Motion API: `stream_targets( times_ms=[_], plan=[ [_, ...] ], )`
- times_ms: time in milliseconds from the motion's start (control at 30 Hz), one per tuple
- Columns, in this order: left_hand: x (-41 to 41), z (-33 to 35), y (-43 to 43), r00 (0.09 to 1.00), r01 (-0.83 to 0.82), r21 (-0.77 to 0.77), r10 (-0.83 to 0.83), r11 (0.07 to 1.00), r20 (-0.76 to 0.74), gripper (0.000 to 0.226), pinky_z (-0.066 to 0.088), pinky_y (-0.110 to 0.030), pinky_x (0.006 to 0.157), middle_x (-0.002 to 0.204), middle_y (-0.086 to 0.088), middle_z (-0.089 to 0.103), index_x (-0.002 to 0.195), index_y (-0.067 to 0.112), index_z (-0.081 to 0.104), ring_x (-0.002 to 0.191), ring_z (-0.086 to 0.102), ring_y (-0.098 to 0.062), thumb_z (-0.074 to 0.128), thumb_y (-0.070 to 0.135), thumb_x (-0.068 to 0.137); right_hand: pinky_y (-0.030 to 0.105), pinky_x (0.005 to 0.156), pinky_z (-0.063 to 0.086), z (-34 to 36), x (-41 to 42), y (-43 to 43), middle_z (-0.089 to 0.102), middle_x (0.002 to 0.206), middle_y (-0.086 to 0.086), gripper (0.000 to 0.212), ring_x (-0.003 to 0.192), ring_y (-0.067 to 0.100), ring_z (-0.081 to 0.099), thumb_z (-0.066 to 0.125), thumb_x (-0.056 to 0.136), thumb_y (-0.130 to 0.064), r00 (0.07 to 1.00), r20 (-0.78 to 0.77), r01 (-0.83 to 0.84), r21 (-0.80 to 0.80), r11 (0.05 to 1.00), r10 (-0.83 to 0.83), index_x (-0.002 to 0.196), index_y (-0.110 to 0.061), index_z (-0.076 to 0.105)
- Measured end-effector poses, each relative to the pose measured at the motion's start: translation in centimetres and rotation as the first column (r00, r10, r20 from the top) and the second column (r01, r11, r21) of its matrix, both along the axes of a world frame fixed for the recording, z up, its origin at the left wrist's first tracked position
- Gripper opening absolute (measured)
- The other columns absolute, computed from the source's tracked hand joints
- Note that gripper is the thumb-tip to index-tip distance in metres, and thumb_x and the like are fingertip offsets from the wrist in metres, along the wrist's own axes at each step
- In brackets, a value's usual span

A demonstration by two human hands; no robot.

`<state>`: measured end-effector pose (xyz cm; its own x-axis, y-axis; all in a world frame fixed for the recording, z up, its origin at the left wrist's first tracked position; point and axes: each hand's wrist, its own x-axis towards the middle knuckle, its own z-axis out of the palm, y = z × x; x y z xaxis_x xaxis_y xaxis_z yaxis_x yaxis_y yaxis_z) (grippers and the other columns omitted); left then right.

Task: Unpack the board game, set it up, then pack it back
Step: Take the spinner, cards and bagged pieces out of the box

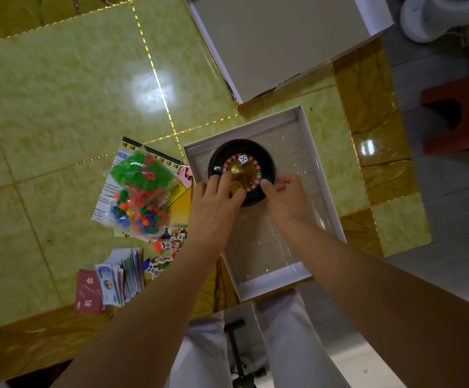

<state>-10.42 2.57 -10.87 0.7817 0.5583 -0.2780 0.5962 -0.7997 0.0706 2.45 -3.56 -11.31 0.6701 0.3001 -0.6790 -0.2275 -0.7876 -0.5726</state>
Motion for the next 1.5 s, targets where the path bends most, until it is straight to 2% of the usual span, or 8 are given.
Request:
stream_targets(
  times_ms=[233, 500, 633, 733, 1000, 1133, 1367, 1500],
  plan=[
    [-2.0, 0.8, -0.4, 0.989, -0.008, 0.029, 0.003, 1.000, 0.149, 0.052, 0.047, -0.044, 0.088, 0.125, -0.020, 0.053, 0.102, 0.015, 0.060, 0.112, 0.050, -0.037, 0.085, 0.012, 0.057, 0.052, 0.087, 0.052, 0.7, -0.8, -0.5, 0.067, 0.097, 0.009, 0.009, 0.092, 0.025, 0.065, 0.054, 0.096, -0.023, 0.989, -0.071, -0.129, 0.046, 0.991, 0.133, 0.087, -0.021, 0.056],
    [-7.8, 1.5, -0.3, 0.811, -0.242, -0.264, 0.344, 0.934, 0.473, 0.049, 0.028, -0.036, 0.100, 0.127, -0.011, 0.038, 0.116, 0.014, 0.040, 0.121, 0.036, -0.025, 0.049, 0.047, 0.080, 0.051, 0.091, 0.052, 1.9, -4.5, 0.2, 0.068, 0.101, 0.009, 0.011, 0.098, 0.022, 0.065, 0.052, 0.097, -0.022, 0.958, -0.151, -0.224, 0.139, 0.965, 0.244, 0.102, -0.014, 0.058],
    [-11.0, 2.8, -0.6, 0.536, -0.544, -0.442, 0.701, 0.713, 0.471, 0.049, 0.026, -0.031, 0.104, 0.126, -0.009, 0.039, 0.124, 0.009, 0.043, 0.123, 0.034, -0.021, 0.047, 0.041, 0.087, 0.050, 0.092, 0.051, 2.5, -7.7, 0.7, 0.066, 0.104, 0.015, 0.012, 0.100, 0.028, 0.064, 0.051, 0.097, -0.016, 0.941, -0.160, -0.280, 0.133, 0.951, 0.300, 0.103, -0.009, 0.058],
    [-14.1, 3.0, -0.6, 0.344, -0.602, -0.671, 0.899, 0.432, 0.270, 0.036, 0.043, -0.030, 0.085, 0.115, -0.001, 0.051, 0.125, 0.011, 0.048, 0.102, 0.052, -0.018, 0.053, 0.029, 0.094, 0.050, 0.091, 0.050, 2.5, -10.5, 0.9, 0.065, 0.104, 0.019, 0.011, 0.100, 0.033, 0.063, 0.051, 0.097, -0.015, 0.914, -0.168, -0.356, 0.102, 0.929, 0.369, 0.101, -0.006, 0.058],
    [-21.0, 1.6, -3.1, 0.517, -0.743, -0.553, 0.848, 0.378, -0.115, 0.017, 0.023, -0.026, 0.049, 0.067, 0.002, 0.048, 0.084, 0.012, 0.049, 0.071, 0.047, -0.019, 0.061, 0.022, 0.091, 0.047, 0.079, 0.049, 0.7, -16.0, -1.4, 0.058, 0.089, 0.017, 0.013, 0.084, 0.035, 0.057, 0.053, 0.097, -0.021, 0.782, -0.204, -0.615, -0.097, 0.782, 0.590, 0.094, -0.008, 0.054],
    [-22.3, 1.0, -5.8, 0.574, -0.718, -0.568, 0.804, 0.402, -0.157, 0.021, 0.026, -0.023, 0.049, 0.067, 0.005, 0.046, 0.082, 0.015, 0.047, 0.070, 0.048, -0.018, 0.065, 0.025, 0.088, 0.050, 0.090, 0.051, 0.2, -16.7, -4.2, 0.063, 0.100, 0.017, 0.003, 0.097, 0.036, 0.061, 0.055, 0.095, -0.016, 0.769, -0.224, -0.637, -0.188, 0.747, 0.599, 0.094, -0.012, 0.055],
    [-23.7, 0.2, -8.5, 0.737, -0.576, -0.757, 0.598, 0.310, -0.315, 0.018, 0.035, -0.017, 0.053, 0.072, 0.015, 0.053, 0.092, 0.025, 0.055, 0.069, 0.052, -0.006, 0.070, 0.029, 0.082, 0.043, 0.077, 0.053, 0.6, -16.5, -7.4, 0.057, 0.078, 0.009, 0.022, 0.080, 0.030, 0.059, 0.055, 0.089, -0.008, 0.714, -0.326, -0.699, -0.280, 0.658, 0.620, 0.071, -0.018, 0.047],
    [-23.8, -0.4, -8.6, 0.745, -0.610, -0.739, 0.523, 0.286, -0.414, 0.016, 0.039, -0.024, 0.059, 0.081, -0.002, 0.062, 0.092, 0.012, 0.062, 0.073, 0.055, -0.015, 0.062, 0.027, 0.089, 0.046, 0.081, 0.057, 0.8, -16.8, -7.8, 0.062, 0.090, 0.014, 0.021, 0.091, 0.035, 0.066, 0.056, 0.088, -0.005, 0.664, -0.358, -0.748, -0.308, 0.589, 0.657, 0.072, -0.018, 0.050]
  ],
)
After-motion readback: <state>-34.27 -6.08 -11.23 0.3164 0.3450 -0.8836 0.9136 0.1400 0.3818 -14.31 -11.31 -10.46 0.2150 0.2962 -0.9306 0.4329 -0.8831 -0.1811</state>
